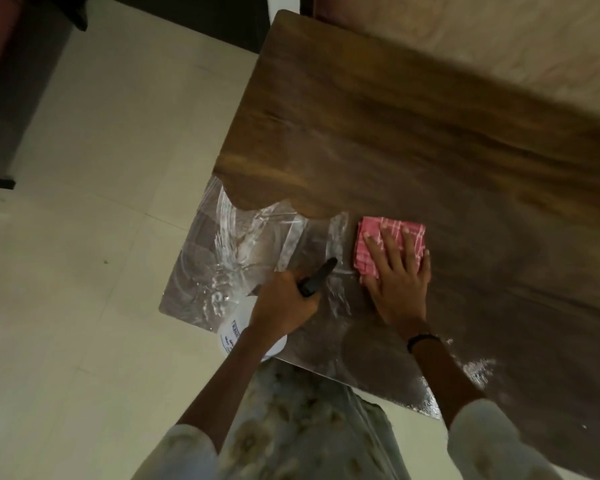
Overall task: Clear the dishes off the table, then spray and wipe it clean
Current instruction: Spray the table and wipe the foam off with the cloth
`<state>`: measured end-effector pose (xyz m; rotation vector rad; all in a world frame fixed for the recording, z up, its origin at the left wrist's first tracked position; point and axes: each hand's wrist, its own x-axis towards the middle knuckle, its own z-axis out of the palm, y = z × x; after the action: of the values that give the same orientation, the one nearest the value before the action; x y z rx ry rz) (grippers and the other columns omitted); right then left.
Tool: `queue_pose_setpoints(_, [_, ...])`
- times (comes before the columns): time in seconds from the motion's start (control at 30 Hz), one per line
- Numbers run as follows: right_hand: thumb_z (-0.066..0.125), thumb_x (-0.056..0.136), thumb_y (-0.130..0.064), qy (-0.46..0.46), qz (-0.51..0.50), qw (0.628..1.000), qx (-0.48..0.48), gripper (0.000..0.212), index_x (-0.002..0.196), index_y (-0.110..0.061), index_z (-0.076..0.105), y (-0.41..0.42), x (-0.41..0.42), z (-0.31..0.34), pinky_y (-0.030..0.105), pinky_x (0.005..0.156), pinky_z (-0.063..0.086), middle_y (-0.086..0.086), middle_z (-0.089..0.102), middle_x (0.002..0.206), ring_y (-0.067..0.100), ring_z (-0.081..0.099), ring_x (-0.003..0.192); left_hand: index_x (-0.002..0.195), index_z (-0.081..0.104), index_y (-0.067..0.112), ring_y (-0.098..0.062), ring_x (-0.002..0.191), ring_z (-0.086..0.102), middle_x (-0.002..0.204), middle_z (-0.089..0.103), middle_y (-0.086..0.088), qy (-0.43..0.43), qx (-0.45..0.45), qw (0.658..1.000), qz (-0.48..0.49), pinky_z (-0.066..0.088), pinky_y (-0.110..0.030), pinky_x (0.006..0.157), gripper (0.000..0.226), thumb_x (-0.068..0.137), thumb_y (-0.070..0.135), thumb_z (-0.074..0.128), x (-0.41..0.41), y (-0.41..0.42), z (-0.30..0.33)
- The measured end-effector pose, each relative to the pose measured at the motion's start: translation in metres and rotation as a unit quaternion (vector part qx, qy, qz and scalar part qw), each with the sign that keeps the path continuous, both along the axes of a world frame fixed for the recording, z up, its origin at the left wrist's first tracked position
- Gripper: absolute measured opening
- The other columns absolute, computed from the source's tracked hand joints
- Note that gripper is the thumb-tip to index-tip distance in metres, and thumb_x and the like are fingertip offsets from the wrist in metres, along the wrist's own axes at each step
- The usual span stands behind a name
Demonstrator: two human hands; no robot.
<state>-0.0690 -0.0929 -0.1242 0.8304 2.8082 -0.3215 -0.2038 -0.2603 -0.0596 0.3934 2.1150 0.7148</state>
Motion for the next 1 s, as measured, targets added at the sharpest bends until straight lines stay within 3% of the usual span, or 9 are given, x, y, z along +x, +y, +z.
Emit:
queue_pose_setpoints(0.1, [0.027, 0.091, -0.054, -0.006, -0.016, 1.000, -0.002, 0.063, 0.149, -0.033, 0.016, -0.016, 0.021, 0.000, 0.065, 0.109, 0.015, 0.002, 0.020, 0.157, 0.030, 0.011, 0.144, 0.078, 0.062, 0.014, -0.018, 0.051, 0.050, 0.053, 0.048, 0.005, 0.021, -0.043, 0.999, 0.002, 0.036, -0.026, 0.051, 0.012, 0.077, 0.026, 0.063, 0.018, 0.004, -0.002])
queue_pose_setpoints(0.33, [0.027, 0.089, -0.055, -0.018, -0.007, 1.000, -0.022, 0.065, 0.149, -0.033, 0.017, -0.011, 0.015, 0.001, 0.069, 0.108, 0.017, 0.003, 0.020, 0.158, 0.033, 0.013, 0.145, 0.071, 0.058, 0.008, -0.020, 0.047, 0.047, 0.052, 0.047, -0.002, 0.020, -0.029, 0.997, 0.063, 0.034, -0.025, 0.048, 0.016, 0.079, 0.022, 0.062, 0.016, 0.008, -0.006])
queue_pose_setpoints(0.5, [0.030, 0.092, -0.054, -0.028, -0.021, 0.999, -0.012, 0.065, 0.150, -0.035, 0.006, 0.002, -0.025, -0.005, 0.071, 0.108, 0.012, 0.002, 0.009, 0.160, 0.036, 0.004, 0.146, 0.077, 0.062, 0.007, -0.023, 0.048, 0.050, 0.056, 0.051, -0.005, 0.029, -0.043, 0.997, 0.059, 0.037, -0.026, 0.047, 0.024, 0.070, 0.030, 0.059, 0.004, 0.009, -0.007])
queue_pose_setpoints(0.6, [0.037, 0.094, -0.049, -0.024, -0.027, 0.999, -0.031, 0.065, 0.150, -0.035, 0.006, 0.002, -0.066, -0.003, 0.070, 0.107, 0.004, 0.001, 0.002, 0.161, 0.036, -0.001, 0.146, 0.065, 0.057, 0.009, -0.021, 0.043, 0.043, 0.051, 0.047, -0.005, 0.032, -0.018, 0.998, 0.054, 0.035, -0.027, 0.046, 0.015, 0.076, 0.019, 0.060, 0.001, 0.002, -0.004])
queue_pose_setpoints(0.7, [0.030, 0.091, -0.048, -0.013, 0.026, 0.999, -0.014, 0.062, 0.149, -0.032, 0.019, -0.018, -0.084, -0.004, 0.071, 0.107, 0.009, 0.004, 0.015, 0.159, 0.037, 0.009, 0.145, 0.066, 0.055, -0.002, -0.022, 0.042, 0.036, 0.049, 0.041, -0.008, 0.038, 0.007, 0.997, 0.073, 0.030, -0.028, 0.045, 0.021, 0.080, 0.013, 0.060, -0.001, -0.007, -0.004])
queue_pose_setpoints(0.77, [0.025, 0.089, -0.049, -0.003, 0.099, 0.995, -0.006, 0.061, 0.147, -0.032, 0.028, -0.035, -0.070, -0.005, 0.071, 0.107, 0.016, 0.004, 0.025, 0.156, 0.036, 0.017, 0.144, 0.062, 0.052, -0.001, -0.024, 0.044, 0.034, 0.048, 0.038, -0.009, 0.047, 0.021, 0.995, 0.089, 0.029, -0.031, 0.046, 0.023, 0.080, 0.012, 0.060, 0.000, -0.012, -0.006])
queue_pose_setpoints(0.87, [0.026, 0.091, -0.053, -0.011, 0.185, 0.983, -0.001, 0.057, 0.147, -0.037, 0.024, -0.041, -0.021, -0.008, 0.067, 0.110, 0.016, 0.000, 0.024, 0.157, 0.033, 0.013, 0.146, 0.064, 0.052, -0.004, -0.025, 0.046, 0.034, 0.049, 0.039, -0.013, 0.046, 0.026, 0.992, 0.111, 0.029, -0.033, 0.047, 0.023, 0.080, 0.011, 0.060, 0.000, -0.018, -0.006])
queue_pose_setpoints(1.0, [0.029, 0.087, -0.057, -0.014, 0.125, 0.992, 0.009, 0.065, 0.148, -0.036, 0.017, -0.018, 0.012, -0.004, 0.068, 0.109, 0.018, 0.003, 0.024, 0.156, 0.033, 0.012, 0.145, 0.072, 0.056, -0.008, -0.025, 0.045, 0.038, 0.053, 0.043, -0.018, 0.041, 0.015, 0.994, 0.103, 0.032, -0.034, 0.048, 0.021, 0.080, 0.011, 0.058, 0.001, -0.027, -0.004])
